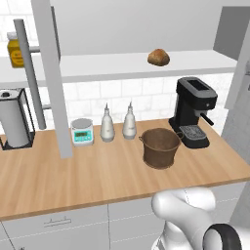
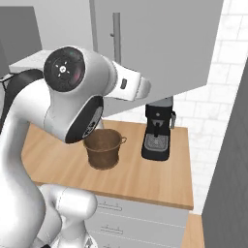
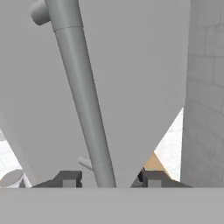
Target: Open the cabinet, pick up the bread from the cabinet and place it in the basket. Then move the basket to the dining counter.
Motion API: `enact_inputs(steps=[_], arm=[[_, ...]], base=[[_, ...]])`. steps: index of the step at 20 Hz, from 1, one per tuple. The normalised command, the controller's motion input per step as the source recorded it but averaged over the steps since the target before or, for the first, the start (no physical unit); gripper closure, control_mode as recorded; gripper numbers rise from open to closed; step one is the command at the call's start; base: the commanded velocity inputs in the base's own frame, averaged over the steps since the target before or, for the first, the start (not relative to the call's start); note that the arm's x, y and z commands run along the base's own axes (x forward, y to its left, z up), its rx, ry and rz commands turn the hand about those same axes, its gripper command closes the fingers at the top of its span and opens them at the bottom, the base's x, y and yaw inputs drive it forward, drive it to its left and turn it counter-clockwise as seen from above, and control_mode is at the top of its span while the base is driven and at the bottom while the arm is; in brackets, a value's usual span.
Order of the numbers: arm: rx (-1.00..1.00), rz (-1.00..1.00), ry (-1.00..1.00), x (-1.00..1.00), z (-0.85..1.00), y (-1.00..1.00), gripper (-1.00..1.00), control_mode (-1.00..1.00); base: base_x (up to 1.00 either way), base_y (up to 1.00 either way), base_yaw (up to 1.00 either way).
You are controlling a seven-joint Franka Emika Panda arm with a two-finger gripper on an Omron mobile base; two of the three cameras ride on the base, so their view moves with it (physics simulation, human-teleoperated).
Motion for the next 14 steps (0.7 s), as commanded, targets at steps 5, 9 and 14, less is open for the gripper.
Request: enact_inputs(steps=[5, 9, 14], arm=[[0.01, -0.21, 0.12, -0.73, -0.01, 0.18, -1.00, -1.00], [0.07, -0.33, 0.23, -0.15, -0.05, 1.00, -1.00, -1.00], [0.21, -0.35, 0.24, 0.23, -0.17, 1.00, -1.00, -1.00]], base=[[0.00, 0.00, 0.00], [0.00, 0.00, 0.00], [0.00, 0.00, 0.00]])
